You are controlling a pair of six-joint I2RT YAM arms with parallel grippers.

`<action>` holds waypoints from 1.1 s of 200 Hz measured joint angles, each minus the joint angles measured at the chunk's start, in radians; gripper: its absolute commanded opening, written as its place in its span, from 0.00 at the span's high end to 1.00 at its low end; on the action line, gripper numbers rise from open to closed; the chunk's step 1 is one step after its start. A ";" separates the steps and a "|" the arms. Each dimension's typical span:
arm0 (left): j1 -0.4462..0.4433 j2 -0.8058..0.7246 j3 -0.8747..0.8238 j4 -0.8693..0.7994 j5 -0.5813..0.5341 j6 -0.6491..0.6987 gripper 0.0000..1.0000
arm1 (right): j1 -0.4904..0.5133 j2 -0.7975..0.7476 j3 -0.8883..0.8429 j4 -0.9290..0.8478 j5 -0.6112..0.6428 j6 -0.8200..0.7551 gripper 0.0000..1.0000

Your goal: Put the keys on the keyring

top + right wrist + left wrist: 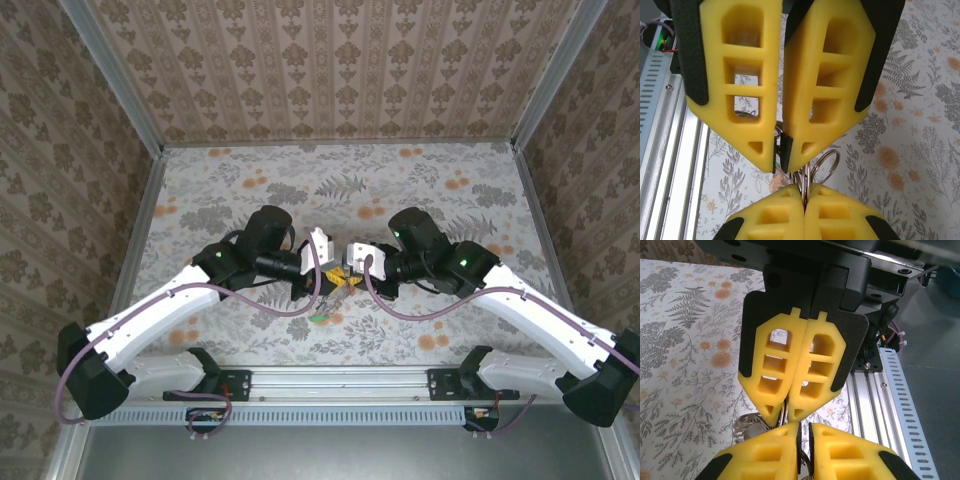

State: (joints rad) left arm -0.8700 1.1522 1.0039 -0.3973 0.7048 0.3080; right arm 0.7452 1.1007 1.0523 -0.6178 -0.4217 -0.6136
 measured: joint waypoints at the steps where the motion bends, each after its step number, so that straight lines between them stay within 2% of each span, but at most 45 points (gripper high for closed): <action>1: 0.000 0.000 0.000 0.000 0.000 0.000 0.82 | 0.000 0.000 0.000 0.000 0.000 0.000 1.00; 42: 0.027 -0.061 0.000 -0.002 -0.002 0.006 0.73 | 0.001 0.000 0.000 0.008 -0.004 0.007 1.00; 69: 0.048 -0.112 -0.002 0.010 -0.014 0.003 0.72 | 0.002 0.000 0.000 0.008 -0.005 0.008 1.00; 120: 0.040 -0.023 0.000 0.004 -0.019 0.011 0.72 | 0.004 0.000 0.000 0.009 -0.009 0.015 1.00; 172: 0.018 0.002 0.011 -0.011 -0.020 0.025 0.85 | 0.007 0.000 0.000 0.014 -0.012 0.019 1.00; 220: 0.005 0.016 0.019 -0.014 -0.017 0.031 0.85 | 0.008 0.000 0.000 0.013 -0.013 0.027 1.00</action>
State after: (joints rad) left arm -0.8646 1.1683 1.0225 -0.4114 0.6880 0.3386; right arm 0.7532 1.1007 1.0523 -0.6044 -0.4343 -0.5861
